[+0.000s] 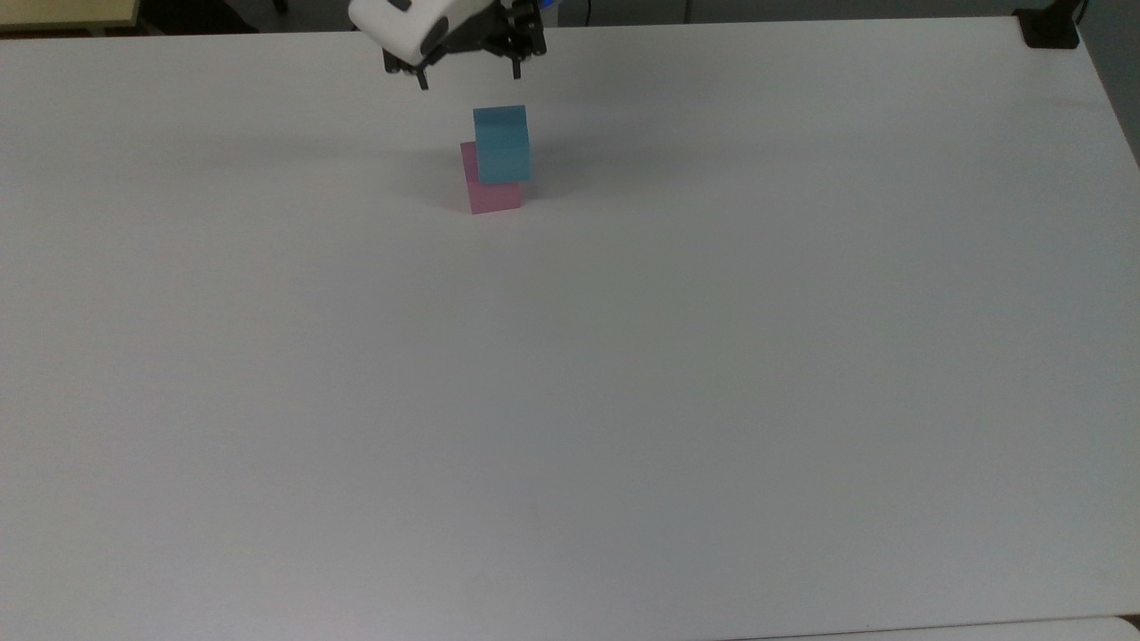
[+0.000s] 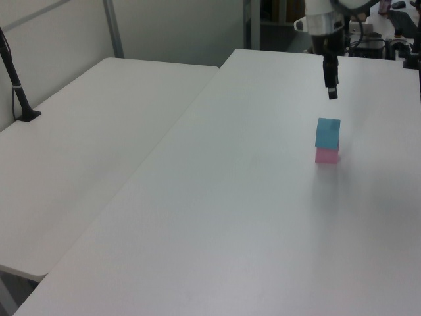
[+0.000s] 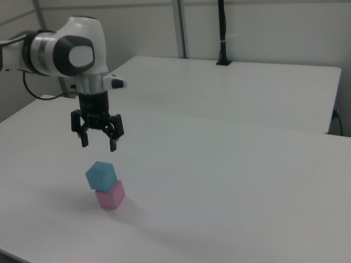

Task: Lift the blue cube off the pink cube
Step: 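Lower the gripper around the blue cube and close on it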

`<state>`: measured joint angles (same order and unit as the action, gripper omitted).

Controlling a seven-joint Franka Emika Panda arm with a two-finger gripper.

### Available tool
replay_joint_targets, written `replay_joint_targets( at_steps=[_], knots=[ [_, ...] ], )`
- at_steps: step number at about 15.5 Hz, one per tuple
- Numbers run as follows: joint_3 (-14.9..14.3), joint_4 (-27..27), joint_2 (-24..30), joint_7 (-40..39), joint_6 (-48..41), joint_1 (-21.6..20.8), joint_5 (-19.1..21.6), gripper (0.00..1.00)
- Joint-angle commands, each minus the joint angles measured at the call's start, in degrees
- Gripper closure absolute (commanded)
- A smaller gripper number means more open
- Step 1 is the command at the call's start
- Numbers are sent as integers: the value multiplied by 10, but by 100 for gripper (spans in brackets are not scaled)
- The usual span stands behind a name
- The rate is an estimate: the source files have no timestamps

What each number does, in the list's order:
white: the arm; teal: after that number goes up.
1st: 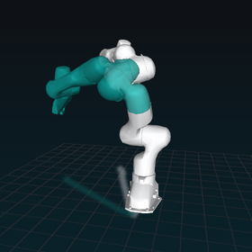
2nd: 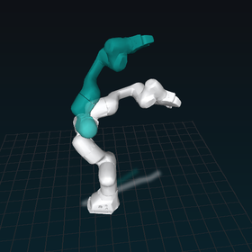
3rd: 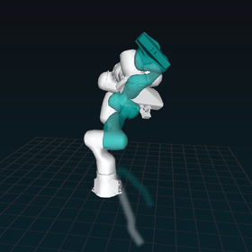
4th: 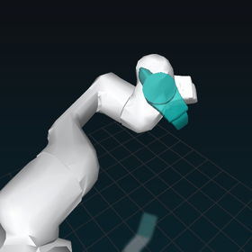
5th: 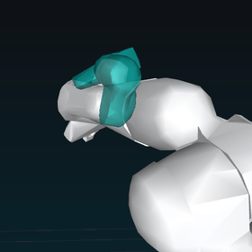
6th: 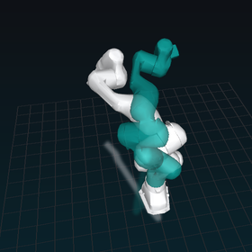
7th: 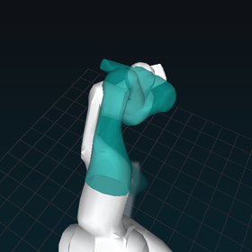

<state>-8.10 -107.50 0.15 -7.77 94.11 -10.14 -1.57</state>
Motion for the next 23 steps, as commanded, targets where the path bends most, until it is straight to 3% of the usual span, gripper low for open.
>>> replay_joint_targets(
  at_steps=[1, 4, 17, 18, 19, 20, 23],
  knots=[
    [-4, -8, -23, -8, 22, -15, -12, 0],
    [-4, -8, -52, -4, 25, -30, -14, 0],
    [10, -53, -64, -3, 49, -35, -25, 1],
    [10, -53, -65, -3, 49, -35, -25, 10],
    [10, -53, -66, -5, 57, -35, -25, 27],
    [10, -53, -67, -5, 63, -34, -25, 39],
    [10, -51, -76, -6, 70, -35, -25, 59]
  ],
)
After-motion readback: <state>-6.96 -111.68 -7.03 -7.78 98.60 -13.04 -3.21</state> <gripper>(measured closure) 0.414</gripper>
